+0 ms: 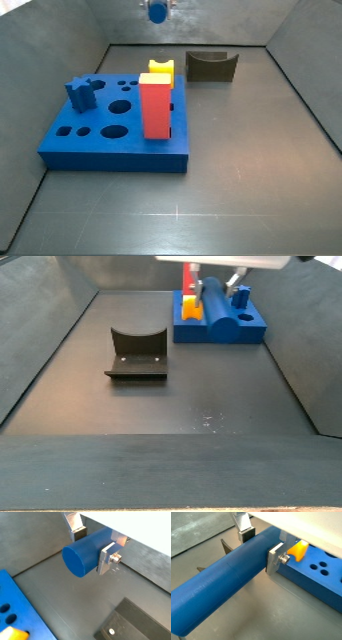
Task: Pick up the round object. Move up. Place the round object on the fixture. Regrasp the round object. Move to above the board. Insert the round object.
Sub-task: Place the round object on the fixture.
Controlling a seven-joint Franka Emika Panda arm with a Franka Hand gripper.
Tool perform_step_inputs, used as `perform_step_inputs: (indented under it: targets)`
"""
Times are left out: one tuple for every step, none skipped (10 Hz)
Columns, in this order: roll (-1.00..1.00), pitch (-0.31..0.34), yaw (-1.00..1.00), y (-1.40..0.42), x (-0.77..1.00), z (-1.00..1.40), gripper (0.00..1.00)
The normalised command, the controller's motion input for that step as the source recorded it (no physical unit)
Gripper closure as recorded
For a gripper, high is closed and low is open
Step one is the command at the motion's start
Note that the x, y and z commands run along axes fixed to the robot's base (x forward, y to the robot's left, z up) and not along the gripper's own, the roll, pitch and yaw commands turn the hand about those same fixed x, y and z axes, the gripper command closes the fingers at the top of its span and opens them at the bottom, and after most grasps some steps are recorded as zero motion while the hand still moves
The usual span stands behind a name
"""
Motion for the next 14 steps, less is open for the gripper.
perform_step_inputs:
  targets:
    - [-0.15, -0.004, -0.05, -0.02, 1.00, -0.12, 1.00]
    - [-0.15, -0.001, -0.05, -0.01, 1.00, -0.11, 1.00]
    - [-1.00, 0.079, 0.01, -0.42, 1.00, 0.33, 1.00]
    - [-1.00, 0.083, 0.01, -0.44, 1.00, 0.36, 1.00]
    - [-1.00, 0.101, 0.00, -0.35, 1.00, 0.32, 1.00]
    - [-1.00, 0.104, 0.00, -0.31, 1.00, 0.28, 1.00]
    - [-1.00, 0.108, -0.01, -0.22, 1.00, 0.18, 1.00]
    - [-1.00, 0.112, -0.01, -0.18, 1.00, 0.15, 1.00]
    - [-1.00, 0.118, -0.02, -0.11, 1.00, 0.09, 1.00]
    - [-1.00, 0.124, -0.03, -0.07, 1.00, 0.06, 1.00]
    - [-1.00, 0.128, -0.04, -0.03, 0.95, 0.04, 1.00]
    - [-1.00, 0.132, -0.05, 0.00, 0.86, 0.01, 1.00]
    - [-1.00, 0.136, -0.06, 0.02, 0.76, 0.00, 1.00]
    - [-1.00, 0.139, -0.07, 0.03, 0.67, -0.01, 1.00]
